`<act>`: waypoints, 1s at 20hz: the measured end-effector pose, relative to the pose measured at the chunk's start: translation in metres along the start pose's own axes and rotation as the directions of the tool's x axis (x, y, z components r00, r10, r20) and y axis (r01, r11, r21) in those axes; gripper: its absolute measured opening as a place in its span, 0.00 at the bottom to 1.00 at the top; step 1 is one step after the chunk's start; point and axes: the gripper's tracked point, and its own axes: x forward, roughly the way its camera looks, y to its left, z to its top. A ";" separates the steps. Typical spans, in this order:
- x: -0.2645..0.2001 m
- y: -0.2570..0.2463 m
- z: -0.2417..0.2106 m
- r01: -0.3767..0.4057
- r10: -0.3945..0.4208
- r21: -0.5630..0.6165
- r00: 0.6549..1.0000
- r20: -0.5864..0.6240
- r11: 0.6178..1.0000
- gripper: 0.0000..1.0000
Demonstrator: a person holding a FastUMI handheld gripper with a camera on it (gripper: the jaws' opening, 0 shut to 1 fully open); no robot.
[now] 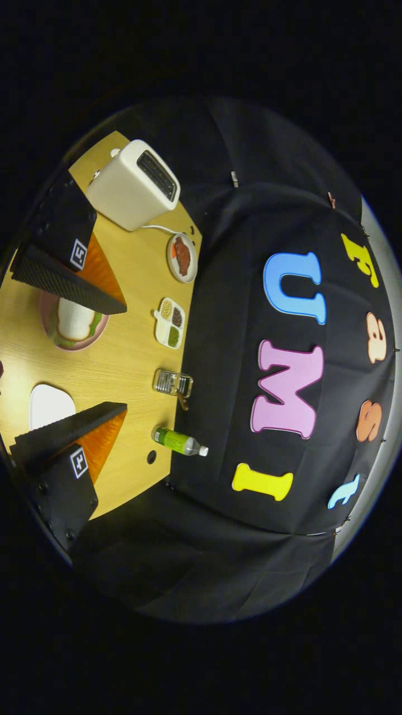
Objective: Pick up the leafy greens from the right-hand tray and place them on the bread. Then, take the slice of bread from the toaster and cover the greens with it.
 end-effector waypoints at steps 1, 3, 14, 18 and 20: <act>-0.010 0.002 0.014 -0.013 0.013 0.003 1.000 0.023 1.000 0.98; -0.026 0.008 0.034 -0.044 0.044 0.004 0.998 0.053 0.999 0.98; -0.109 0.039 0.055 -0.153 0.149 0.034 0.983 0.107 0.988 0.98; -0.115 0.039 0.041 -0.143 0.138 0.053 0.986 0.095 0.988 0.98; -0.115 0.039 0.036 -0.146 0.140 0.066 0.986 0.084 0.987 0.98</act>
